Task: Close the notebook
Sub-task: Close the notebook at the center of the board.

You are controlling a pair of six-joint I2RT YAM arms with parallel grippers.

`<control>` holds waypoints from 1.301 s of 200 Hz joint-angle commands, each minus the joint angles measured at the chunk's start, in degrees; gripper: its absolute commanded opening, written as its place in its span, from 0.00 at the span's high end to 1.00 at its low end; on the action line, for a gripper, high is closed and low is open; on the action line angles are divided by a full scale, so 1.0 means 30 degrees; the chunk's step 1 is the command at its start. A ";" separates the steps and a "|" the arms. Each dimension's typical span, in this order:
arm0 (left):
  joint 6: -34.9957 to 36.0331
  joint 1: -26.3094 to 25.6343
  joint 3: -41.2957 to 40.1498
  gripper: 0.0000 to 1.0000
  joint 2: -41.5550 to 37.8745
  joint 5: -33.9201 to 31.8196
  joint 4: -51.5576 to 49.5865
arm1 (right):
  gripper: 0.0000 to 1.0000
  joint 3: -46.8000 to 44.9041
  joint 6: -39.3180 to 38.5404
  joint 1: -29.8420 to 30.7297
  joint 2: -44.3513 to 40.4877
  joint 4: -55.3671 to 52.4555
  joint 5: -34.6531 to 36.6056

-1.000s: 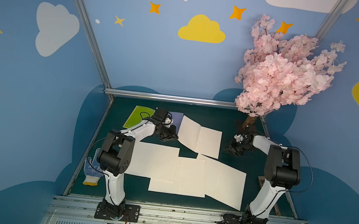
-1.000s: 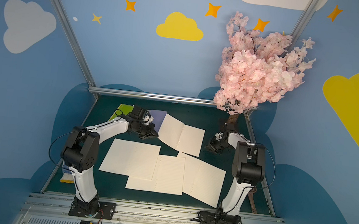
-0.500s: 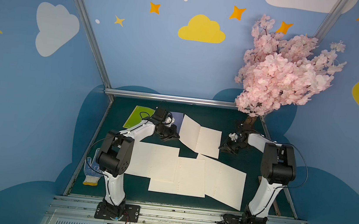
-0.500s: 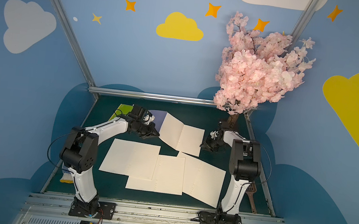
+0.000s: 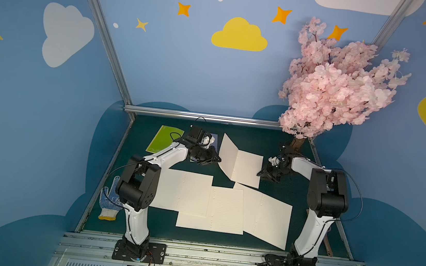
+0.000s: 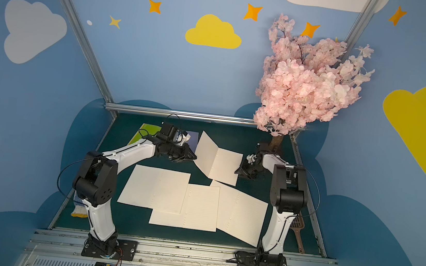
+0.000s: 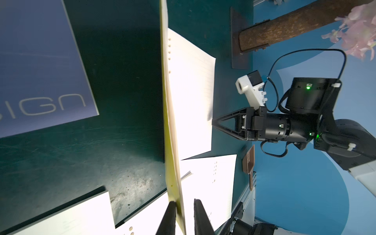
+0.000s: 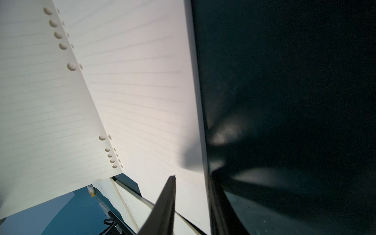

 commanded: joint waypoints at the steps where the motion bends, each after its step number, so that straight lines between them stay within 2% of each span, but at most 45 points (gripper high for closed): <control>1: 0.0082 -0.0419 0.0415 0.80 0.0226 0.0494 0.0952 | 0.72 0.0609 -0.0199 0.0168 0.0350 -0.0506 -0.0392; 32: -0.0290 -0.1158 0.0504 0.79 0.0617 0.0708 0.2187 | 0.72 0.0744 -0.0223 0.0258 0.0334 -0.0545 -0.0590; 82: -0.1039 -0.2451 -0.0209 0.76 0.0900 -0.0171 0.5542 | 0.71 0.0883 -0.0443 0.0299 0.0002 -0.0843 -0.0605; 131: -0.1740 -0.3513 0.0171 0.70 0.2063 0.0501 0.8217 | 0.71 0.0563 -0.0375 0.0006 -0.0805 -0.0784 -0.0692; 216: -0.1744 -0.3706 -0.0490 0.64 0.1867 0.0247 0.9277 | 0.71 -0.0337 -0.0393 -0.0649 -0.2193 -0.1019 -0.0370; 260: -0.1377 -0.3706 -0.0708 0.64 0.1830 -0.0463 0.8458 | 0.70 -0.0825 -0.0367 -0.0576 -0.2488 -0.1005 -0.0179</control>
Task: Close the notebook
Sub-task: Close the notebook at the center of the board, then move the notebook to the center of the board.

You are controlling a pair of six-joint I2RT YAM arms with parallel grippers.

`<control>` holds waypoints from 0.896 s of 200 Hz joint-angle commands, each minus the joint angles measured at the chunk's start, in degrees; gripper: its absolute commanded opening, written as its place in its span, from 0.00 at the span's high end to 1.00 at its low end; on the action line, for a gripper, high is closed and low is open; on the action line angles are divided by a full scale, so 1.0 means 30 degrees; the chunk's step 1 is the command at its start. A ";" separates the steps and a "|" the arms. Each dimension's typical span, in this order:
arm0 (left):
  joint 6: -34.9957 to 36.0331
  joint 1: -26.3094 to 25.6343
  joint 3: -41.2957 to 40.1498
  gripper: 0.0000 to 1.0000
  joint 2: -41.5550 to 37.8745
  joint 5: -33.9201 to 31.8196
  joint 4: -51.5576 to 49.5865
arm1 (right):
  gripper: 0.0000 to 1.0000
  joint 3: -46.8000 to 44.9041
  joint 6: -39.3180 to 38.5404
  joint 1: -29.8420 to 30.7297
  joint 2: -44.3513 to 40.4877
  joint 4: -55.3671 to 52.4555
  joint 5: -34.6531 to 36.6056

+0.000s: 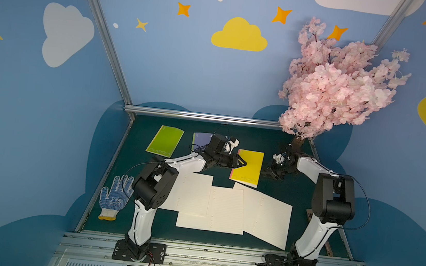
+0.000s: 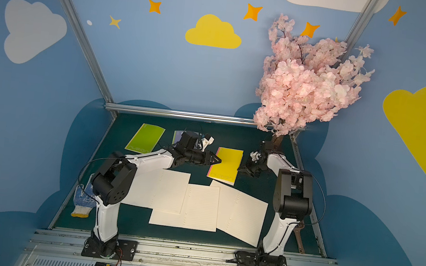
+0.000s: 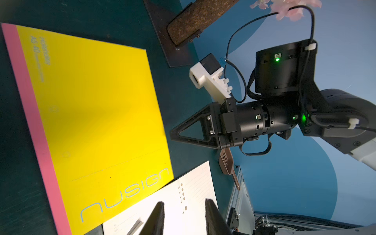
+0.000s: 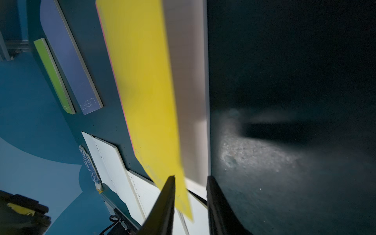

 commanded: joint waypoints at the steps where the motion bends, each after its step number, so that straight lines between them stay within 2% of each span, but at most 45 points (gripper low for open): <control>1: 0.0431 0.0061 -0.0353 0.64 -0.0317 -0.0485 -0.0336 | 0.70 -0.0431 -0.0154 0.0064 -0.0711 -0.0458 0.0133; 99: 0.1609 0.0071 -0.0516 0.67 0.0644 -0.3480 -0.4621 | 0.70 -0.1634 0.0176 0.0917 -0.0726 0.0214 0.0237; 179: 0.1626 0.0061 -0.0948 0.65 0.1193 -0.4574 -0.5100 | 0.71 -0.1728 0.0317 0.1358 -0.0232 0.0443 0.0498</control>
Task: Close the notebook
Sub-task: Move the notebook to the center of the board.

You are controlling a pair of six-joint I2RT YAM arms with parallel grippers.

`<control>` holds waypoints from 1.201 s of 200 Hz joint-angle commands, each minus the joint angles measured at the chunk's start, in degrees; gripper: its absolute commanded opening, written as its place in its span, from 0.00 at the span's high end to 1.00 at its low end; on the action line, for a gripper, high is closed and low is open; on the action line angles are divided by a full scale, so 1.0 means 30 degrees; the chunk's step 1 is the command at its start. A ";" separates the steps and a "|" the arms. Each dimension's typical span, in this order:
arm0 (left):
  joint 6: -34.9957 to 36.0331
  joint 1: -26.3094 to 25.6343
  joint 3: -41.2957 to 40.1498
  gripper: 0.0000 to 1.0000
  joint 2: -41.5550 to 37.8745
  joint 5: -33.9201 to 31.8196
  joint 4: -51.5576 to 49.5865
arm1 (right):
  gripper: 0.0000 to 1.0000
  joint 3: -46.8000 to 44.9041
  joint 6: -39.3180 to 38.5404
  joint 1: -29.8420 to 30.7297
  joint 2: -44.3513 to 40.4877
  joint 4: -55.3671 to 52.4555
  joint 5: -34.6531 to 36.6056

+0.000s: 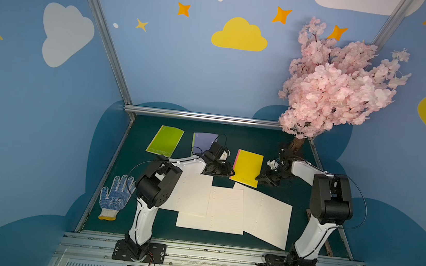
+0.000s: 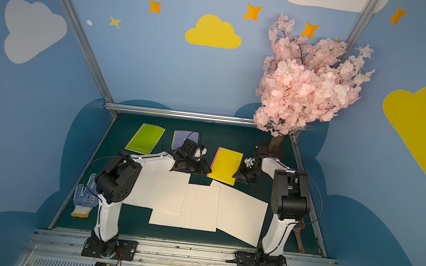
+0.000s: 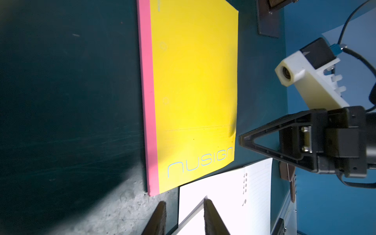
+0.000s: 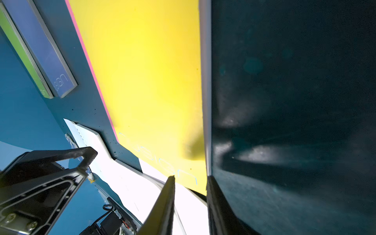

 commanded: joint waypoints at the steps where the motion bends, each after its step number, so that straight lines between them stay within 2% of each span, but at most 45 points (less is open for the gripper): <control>1: 0.0381 0.0061 -0.0169 0.65 0.0436 -0.0646 -0.0712 | 0.71 -0.0155 0.0113 0.0185 -0.0077 0.0119 0.0312; 176: 0.0531 0.0061 0.0906 0.65 0.1771 -0.0462 -0.1760 | 0.71 0.0104 0.0091 0.0339 0.0538 -0.0097 0.0873; 240: 0.0586 0.0061 0.1585 0.66 0.2301 0.0072 -0.2118 | 0.75 0.0554 0.0098 0.0447 0.0990 -0.0222 0.0990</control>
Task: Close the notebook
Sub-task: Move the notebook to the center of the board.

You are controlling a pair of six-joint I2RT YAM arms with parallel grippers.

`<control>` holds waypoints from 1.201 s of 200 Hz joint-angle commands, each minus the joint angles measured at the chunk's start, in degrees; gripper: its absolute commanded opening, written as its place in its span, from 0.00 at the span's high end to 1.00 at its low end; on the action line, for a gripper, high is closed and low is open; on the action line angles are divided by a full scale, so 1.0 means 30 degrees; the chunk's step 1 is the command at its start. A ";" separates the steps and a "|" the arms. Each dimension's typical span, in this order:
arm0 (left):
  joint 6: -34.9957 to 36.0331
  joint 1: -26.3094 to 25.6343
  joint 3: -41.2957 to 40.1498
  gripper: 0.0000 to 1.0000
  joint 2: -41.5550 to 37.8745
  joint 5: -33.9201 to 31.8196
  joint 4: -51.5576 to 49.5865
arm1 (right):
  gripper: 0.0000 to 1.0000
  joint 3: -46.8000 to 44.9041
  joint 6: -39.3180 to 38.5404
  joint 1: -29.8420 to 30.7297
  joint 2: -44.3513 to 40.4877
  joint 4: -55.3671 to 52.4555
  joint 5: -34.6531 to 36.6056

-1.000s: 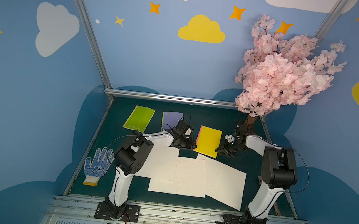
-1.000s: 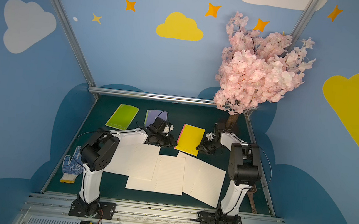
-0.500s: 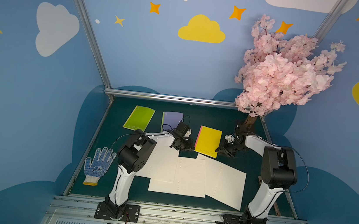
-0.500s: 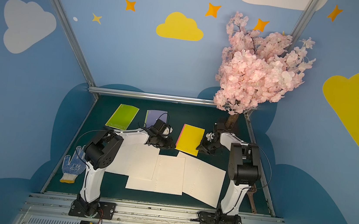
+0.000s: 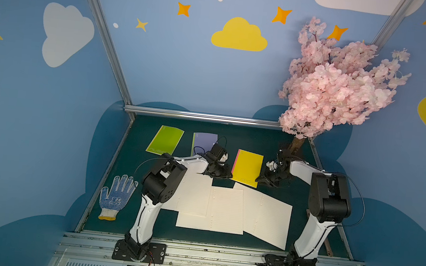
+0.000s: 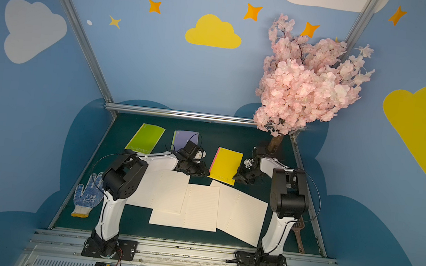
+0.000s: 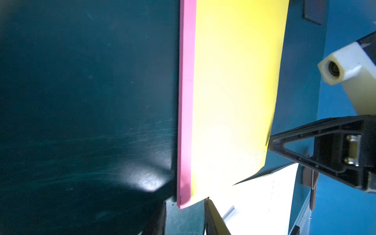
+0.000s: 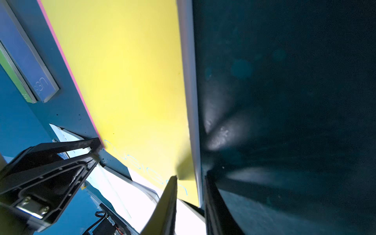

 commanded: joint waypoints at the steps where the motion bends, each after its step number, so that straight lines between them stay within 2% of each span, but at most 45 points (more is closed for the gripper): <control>1: 0.0393 -0.0005 0.0462 0.66 0.0616 0.0331 -0.0748 | 0.75 0.0544 0.0000 0.0167 0.0474 -0.0313 0.0210; 132: 0.0275 0.0681 0.2212 0.69 0.1727 0.0679 -0.1732 | 0.78 0.3650 0.0098 0.0300 0.2881 -0.0877 -0.0116; 240: 0.0862 0.1477 0.5188 0.69 0.3285 0.1147 -0.3289 | 0.78 0.6494 0.0239 0.0538 0.4931 -0.1576 -0.0590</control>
